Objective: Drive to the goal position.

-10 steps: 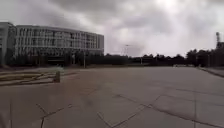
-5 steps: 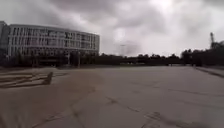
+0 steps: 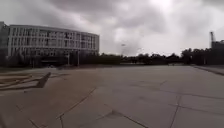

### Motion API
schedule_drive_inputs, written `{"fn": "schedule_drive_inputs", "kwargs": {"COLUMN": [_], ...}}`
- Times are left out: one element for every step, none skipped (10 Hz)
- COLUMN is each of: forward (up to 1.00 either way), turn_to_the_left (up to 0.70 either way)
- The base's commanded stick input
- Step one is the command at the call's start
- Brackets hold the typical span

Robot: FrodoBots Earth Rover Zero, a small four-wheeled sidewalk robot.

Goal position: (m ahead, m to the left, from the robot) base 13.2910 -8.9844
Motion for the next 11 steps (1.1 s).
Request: {"fn": "schedule_drive_inputs", "kwargs": {"forward": [0.70,0.70,0.70,0.70,0.70,0.70,0.70,0.70,0.70,0.70,0.70], "turn_to_the_left": [0.00,0.00,0.00,0.00,0.00,0.00,0.00,0.00,0.00,0.00,0.00]}}
